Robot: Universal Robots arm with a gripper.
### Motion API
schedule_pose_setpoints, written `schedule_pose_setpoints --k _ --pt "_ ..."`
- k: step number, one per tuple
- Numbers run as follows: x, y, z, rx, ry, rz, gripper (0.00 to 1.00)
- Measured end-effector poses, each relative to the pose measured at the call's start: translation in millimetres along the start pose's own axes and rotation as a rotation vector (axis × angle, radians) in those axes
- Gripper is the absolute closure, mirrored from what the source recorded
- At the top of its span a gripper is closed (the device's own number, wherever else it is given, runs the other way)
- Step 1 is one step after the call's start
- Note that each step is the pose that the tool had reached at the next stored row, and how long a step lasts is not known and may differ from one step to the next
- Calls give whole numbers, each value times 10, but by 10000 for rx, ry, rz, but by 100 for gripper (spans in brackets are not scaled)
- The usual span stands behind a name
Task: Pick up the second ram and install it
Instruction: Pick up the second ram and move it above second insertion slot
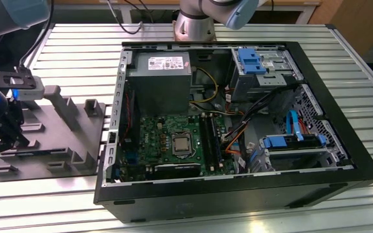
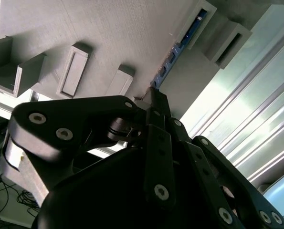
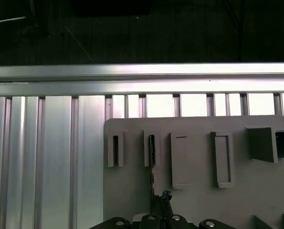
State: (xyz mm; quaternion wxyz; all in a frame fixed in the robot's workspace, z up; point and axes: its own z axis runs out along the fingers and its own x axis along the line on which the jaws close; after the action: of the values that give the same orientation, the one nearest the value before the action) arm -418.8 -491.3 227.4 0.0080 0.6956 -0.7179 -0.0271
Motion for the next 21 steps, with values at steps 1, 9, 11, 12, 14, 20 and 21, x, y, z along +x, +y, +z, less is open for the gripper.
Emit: schedule_pose_setpoints --k 1,9,11,12,14,20,21 --pt "3 -1 5 -1 1 -4 89" --pt "19 -8 54 -2 2 -38 89" --pt "22 -10 67 -2 3 -47 89" --pt "23 -11 73 -2 4 -53 89" --pt "28 -12 85 -3 4 -64 89" --pt "38 -14 111 -4 7 -97 89" --pt "38 -14 111 -5 6 -98 89"
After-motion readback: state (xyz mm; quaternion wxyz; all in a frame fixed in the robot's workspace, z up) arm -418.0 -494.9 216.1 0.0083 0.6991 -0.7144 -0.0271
